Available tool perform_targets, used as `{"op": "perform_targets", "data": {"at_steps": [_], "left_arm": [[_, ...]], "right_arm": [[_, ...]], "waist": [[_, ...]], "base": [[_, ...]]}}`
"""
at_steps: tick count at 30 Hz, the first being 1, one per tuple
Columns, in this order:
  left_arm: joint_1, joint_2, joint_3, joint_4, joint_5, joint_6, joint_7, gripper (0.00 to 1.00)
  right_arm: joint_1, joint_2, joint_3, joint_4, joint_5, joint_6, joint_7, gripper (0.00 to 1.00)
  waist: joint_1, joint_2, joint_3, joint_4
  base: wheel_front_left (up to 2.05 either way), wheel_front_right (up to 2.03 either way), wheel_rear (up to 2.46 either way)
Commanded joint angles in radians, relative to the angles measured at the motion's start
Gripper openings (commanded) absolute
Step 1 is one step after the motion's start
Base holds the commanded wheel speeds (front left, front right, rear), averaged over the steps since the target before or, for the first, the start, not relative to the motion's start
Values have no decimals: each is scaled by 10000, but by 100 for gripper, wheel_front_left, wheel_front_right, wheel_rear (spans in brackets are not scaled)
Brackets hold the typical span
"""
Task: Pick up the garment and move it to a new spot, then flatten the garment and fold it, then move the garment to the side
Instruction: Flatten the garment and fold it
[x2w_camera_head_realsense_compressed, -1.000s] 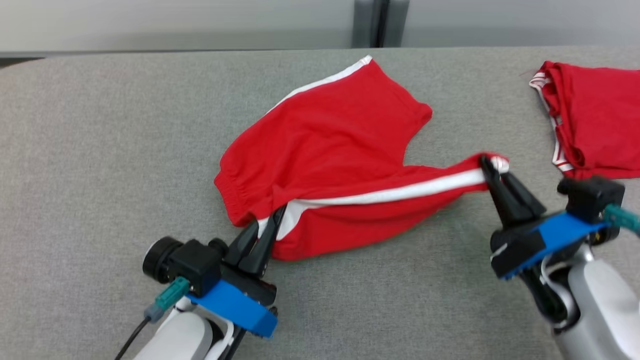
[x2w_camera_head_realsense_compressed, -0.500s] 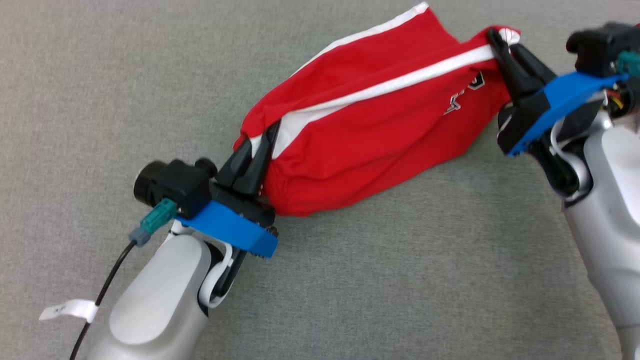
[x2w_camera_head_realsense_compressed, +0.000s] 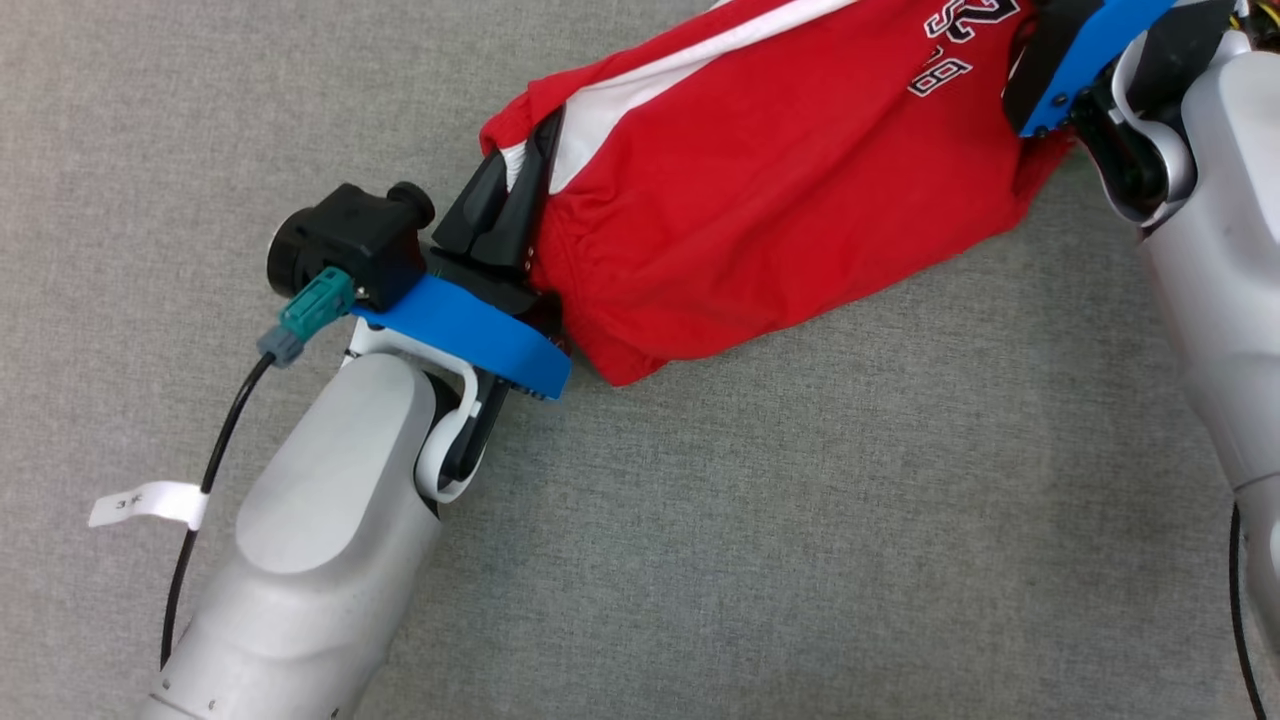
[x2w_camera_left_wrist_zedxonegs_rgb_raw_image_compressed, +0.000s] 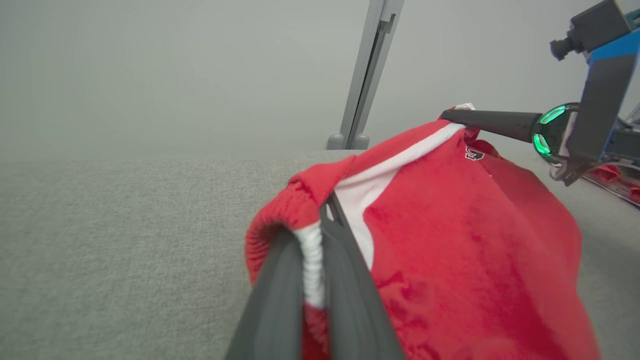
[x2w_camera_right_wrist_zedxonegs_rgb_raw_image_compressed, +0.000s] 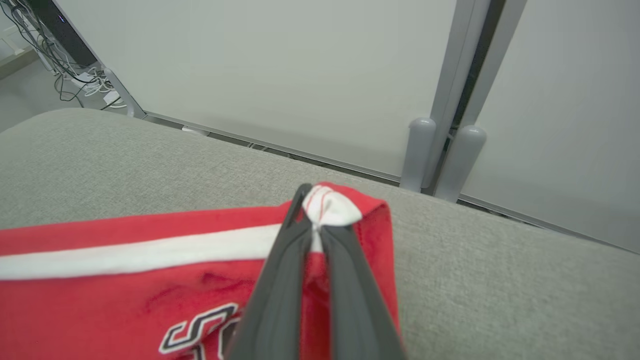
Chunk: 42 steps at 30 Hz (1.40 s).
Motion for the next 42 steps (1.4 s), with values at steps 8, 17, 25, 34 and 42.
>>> {"op": "perform_targets", "data": {"at_steps": [8, 17, 25, 34, 42], "left_arm": [[-310, -240, -14, 768, 267, -85, -44, 100], [802, -99, 60, 498, 625, -64, -45, 100], [2254, 137, 769, -742, 1088, 135, -45, 100], [3354, 63, 2261, -2410, 1644, 693, -44, 100], [4072, -403, 3945, -3465, 2108, 1036, -44, 100]], "right_arm": [[-556, 207, 496, 1350, 106, 2, -574, 100], [326, -324, 1281, 1844, 717, 2, -1255, 100], [987, -760, 1782, 2200, 1236, 2, -1444, 100], [909, -1060, 2127, 2675, 1445, 2, -1421, 100], [748, -1137, 2364, 3215, 1515, 2, -1299, 100]], "waist": [[-2, 0, -132, -81], [-2, 0, -881, -254], [-2, 0, -1433, -152], [-2, 0, -1523, 292], [-2, 0, -1389, 572]], "base": [[0, 0, 0], [0, 0, 0], [0, 0, 0], [0, 0, 0], [0, 0, 0]]}}
